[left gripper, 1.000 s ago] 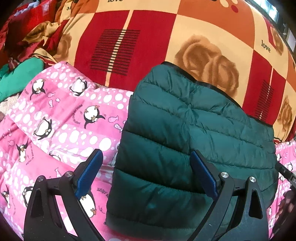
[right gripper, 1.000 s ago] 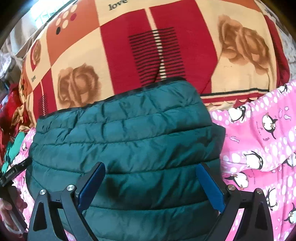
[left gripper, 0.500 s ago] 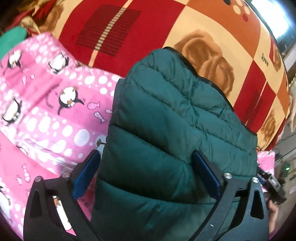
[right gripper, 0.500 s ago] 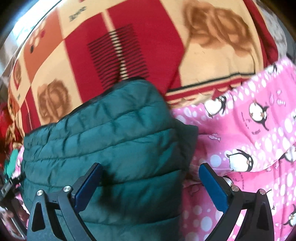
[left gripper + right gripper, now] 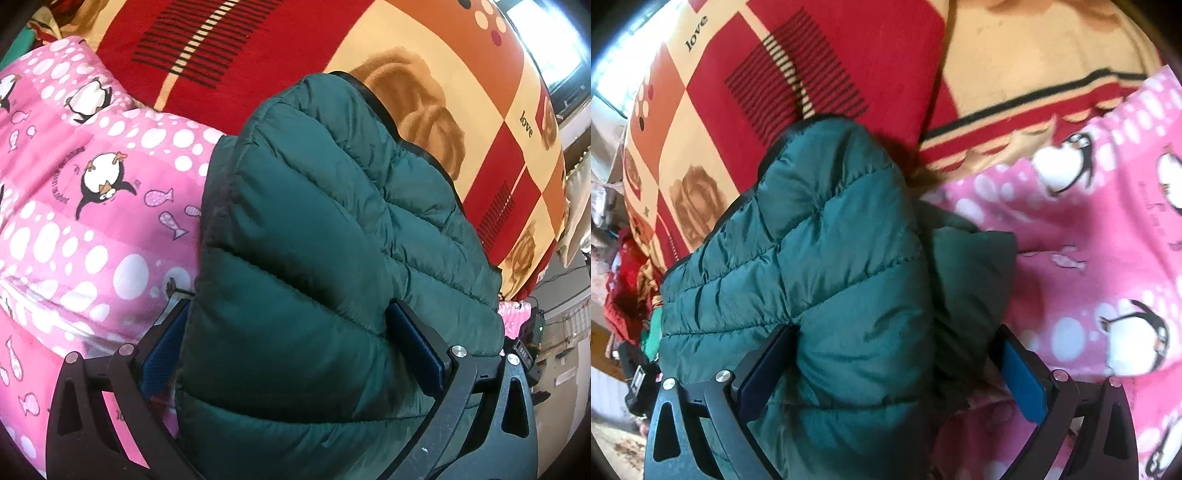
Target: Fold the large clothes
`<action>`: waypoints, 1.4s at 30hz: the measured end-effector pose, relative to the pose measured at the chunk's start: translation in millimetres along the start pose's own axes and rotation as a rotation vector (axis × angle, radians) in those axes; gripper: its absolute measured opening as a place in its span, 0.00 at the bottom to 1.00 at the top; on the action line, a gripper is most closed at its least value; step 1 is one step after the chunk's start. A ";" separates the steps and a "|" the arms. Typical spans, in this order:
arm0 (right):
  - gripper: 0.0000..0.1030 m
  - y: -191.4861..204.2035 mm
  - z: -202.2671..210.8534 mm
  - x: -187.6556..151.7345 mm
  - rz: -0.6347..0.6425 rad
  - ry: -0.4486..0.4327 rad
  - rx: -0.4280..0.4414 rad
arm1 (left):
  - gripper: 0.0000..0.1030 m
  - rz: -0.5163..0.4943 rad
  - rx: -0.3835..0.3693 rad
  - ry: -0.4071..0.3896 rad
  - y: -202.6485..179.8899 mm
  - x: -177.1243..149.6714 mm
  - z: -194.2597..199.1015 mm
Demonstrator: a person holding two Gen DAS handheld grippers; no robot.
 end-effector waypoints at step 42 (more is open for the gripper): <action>0.48 80.2 143.3 -144.7 0.119 0.022 0.101 | 0.50 -0.242 0.116 0.016 0.1 -102.6 145.9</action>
Point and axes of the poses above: each gripper's, at about its wrist camera, not at the fingertips, and z roughly against the way its jaws point, y to its left, x to its top, the point moved 9 cm from there along -z, roughly the way its jaws point, and after that the axes turned 3 degrees about z, right-handed, at the moved point
